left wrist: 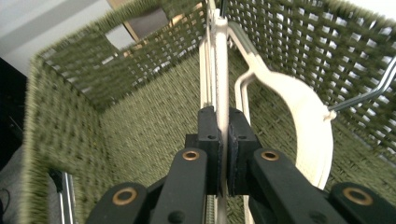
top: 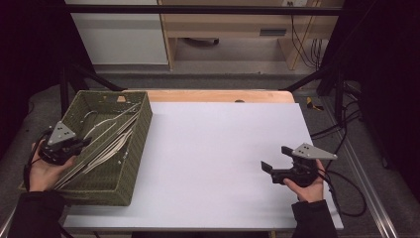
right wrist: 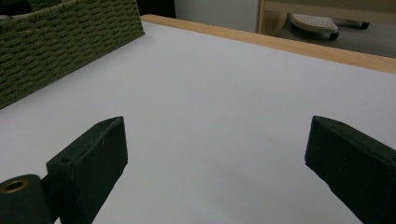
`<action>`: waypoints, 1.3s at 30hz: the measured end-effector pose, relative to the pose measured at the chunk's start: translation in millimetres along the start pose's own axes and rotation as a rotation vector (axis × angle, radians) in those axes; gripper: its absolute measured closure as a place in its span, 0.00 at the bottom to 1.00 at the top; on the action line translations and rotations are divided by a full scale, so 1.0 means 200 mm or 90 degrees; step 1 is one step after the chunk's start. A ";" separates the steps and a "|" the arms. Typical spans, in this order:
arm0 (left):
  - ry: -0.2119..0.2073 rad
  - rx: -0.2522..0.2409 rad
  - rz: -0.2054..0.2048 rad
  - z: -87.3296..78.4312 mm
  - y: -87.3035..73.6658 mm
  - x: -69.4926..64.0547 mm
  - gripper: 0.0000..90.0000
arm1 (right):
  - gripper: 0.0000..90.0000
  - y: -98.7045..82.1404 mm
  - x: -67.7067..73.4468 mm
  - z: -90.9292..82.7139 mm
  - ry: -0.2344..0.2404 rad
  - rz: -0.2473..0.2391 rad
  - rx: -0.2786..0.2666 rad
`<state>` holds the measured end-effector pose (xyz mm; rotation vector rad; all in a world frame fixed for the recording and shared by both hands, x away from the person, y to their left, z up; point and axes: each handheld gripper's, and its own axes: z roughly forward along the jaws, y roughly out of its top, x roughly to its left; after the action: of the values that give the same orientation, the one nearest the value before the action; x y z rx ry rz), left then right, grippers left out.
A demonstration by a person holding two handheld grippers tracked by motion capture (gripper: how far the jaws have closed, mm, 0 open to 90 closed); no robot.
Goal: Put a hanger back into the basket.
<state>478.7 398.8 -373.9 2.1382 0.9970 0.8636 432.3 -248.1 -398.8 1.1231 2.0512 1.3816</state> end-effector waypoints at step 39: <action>-0.102 -0.056 -0.086 -0.04 0.05 -0.06 0.45 | 0.07 0.01 0.02 0.00 0.005 -0.003 -0.007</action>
<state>469.6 385.4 -364.6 2.0067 0.9895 0.6483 430.3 -245.2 -396.7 1.1087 2.0480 1.3956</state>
